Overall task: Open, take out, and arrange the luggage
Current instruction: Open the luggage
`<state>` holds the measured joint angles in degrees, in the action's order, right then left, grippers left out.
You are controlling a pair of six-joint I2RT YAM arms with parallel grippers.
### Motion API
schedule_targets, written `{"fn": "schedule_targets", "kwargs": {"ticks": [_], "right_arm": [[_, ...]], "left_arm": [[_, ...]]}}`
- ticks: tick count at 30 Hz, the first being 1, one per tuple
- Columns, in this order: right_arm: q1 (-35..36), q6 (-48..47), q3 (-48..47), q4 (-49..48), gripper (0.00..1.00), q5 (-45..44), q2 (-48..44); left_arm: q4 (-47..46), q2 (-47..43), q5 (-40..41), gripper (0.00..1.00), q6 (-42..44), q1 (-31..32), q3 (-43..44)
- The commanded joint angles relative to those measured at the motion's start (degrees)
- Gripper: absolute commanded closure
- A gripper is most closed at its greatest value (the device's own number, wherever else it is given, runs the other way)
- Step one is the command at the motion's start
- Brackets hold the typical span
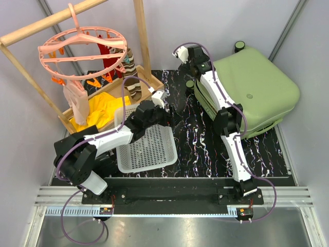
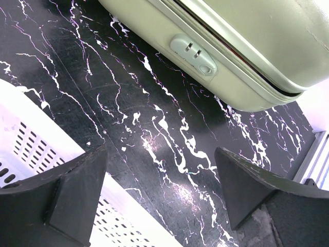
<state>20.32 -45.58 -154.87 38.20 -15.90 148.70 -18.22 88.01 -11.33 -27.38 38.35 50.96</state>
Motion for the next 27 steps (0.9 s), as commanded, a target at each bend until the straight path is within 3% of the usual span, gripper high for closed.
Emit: {"fn": "schedule_targets", "kwargs": {"ticks": [1, 7, 13, 17, 27], "right_arm": [[-0.3, -5.9, -0.4, -3.2, 0.00, -3.3, 1.1], [-0.1, -5.7, -1.8, -3.7, 0.31, -3.7, -0.3], [-0.1, -7.9, -2.5, -5.8, 0.45, -4.7, -4.5], [-0.2, -10.3, -2.4, -9.3, 0.64, -5.8, -6.9], [-2.1, -11.7, -3.2, -12.8, 0.68, -6.8, -9.9]], "left_arm": [[-2.5, -1.4, -0.1, 0.12, 1.9, -0.3, 0.7], [-2.6, -1.1, 0.9, 0.11, 2.4, -0.2, 2.3], [-4.3, 1.0, 0.9, 0.11, 1.4, 0.5, 4.6], [-4.6, 5.1, 2.5, 0.11, 1.7, 3.0, 11.0], [-5.7, 23.1, 4.1, 0.10, -2.0, 6.3, 27.8]]}}
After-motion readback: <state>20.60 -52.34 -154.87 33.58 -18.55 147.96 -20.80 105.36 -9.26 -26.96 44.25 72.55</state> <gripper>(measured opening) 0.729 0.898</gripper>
